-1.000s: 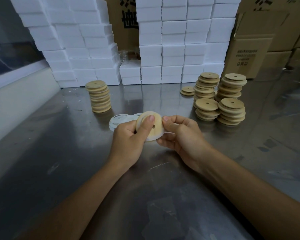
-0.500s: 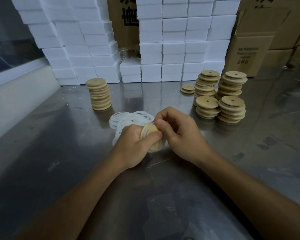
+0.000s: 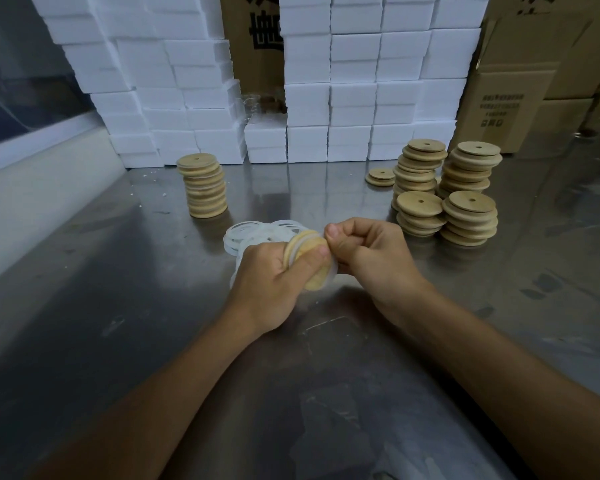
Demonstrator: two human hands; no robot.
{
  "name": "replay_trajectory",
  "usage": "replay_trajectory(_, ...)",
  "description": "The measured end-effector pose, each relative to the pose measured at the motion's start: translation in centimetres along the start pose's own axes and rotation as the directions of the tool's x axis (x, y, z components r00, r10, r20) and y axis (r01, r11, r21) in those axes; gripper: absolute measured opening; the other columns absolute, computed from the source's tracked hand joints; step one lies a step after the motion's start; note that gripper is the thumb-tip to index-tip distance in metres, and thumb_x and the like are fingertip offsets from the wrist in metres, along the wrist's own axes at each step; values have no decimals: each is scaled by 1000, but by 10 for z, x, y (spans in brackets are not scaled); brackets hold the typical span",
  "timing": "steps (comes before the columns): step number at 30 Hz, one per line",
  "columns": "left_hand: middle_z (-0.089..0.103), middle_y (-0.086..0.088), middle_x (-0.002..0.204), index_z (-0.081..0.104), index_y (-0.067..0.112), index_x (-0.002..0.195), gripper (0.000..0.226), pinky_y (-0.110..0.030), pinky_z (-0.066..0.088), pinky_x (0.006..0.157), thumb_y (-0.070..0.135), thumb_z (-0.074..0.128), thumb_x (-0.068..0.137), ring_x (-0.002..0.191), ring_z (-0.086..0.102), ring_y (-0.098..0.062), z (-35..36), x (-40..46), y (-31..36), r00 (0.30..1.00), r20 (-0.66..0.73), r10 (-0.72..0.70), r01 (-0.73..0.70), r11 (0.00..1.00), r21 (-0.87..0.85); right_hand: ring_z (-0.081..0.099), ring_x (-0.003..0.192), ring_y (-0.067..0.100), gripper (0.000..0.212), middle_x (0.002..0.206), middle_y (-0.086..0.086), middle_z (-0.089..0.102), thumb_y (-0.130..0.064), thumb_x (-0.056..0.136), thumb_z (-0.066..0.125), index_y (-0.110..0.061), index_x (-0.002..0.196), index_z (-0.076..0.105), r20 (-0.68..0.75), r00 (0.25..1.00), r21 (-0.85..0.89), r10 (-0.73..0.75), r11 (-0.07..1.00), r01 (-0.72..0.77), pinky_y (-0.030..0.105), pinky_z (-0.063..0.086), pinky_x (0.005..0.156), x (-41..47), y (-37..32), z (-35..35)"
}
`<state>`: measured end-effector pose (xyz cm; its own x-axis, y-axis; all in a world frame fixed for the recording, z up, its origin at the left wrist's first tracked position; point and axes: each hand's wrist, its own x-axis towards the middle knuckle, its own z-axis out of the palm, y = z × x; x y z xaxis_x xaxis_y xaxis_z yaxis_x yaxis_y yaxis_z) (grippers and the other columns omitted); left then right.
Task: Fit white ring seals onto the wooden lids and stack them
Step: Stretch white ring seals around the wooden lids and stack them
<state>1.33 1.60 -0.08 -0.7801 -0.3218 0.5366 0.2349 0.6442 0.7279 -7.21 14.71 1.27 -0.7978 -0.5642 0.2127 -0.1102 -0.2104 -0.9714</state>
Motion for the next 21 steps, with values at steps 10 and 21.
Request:
replay_trajectory(10, 71, -9, 78, 74, 4, 84, 36, -30, 51, 75, 34, 55, 91, 76, 64, -17, 0, 0, 3, 999, -32, 18, -17, 999, 39, 70, 83, 29, 34, 93, 29, 70, -19, 97, 57, 14, 97, 65, 23, 989, 98, 148, 984, -149, 37, 62, 75, -2, -3, 2)
replay_trajectory(21, 65, -14, 67, 71, -1, 76, 39, -13, 44, 63, 30, 57, 95, 74, 58, -20, 0, 3, 1, 993, -92, 77, -74, 996, 41, 69, 74, 14, 29, 81, 8, 71, -28, 97, 58, 0, 96, 67, 59, 987, 70, 150, 986, -154, 27, 57, 69, 0, 1, 0)
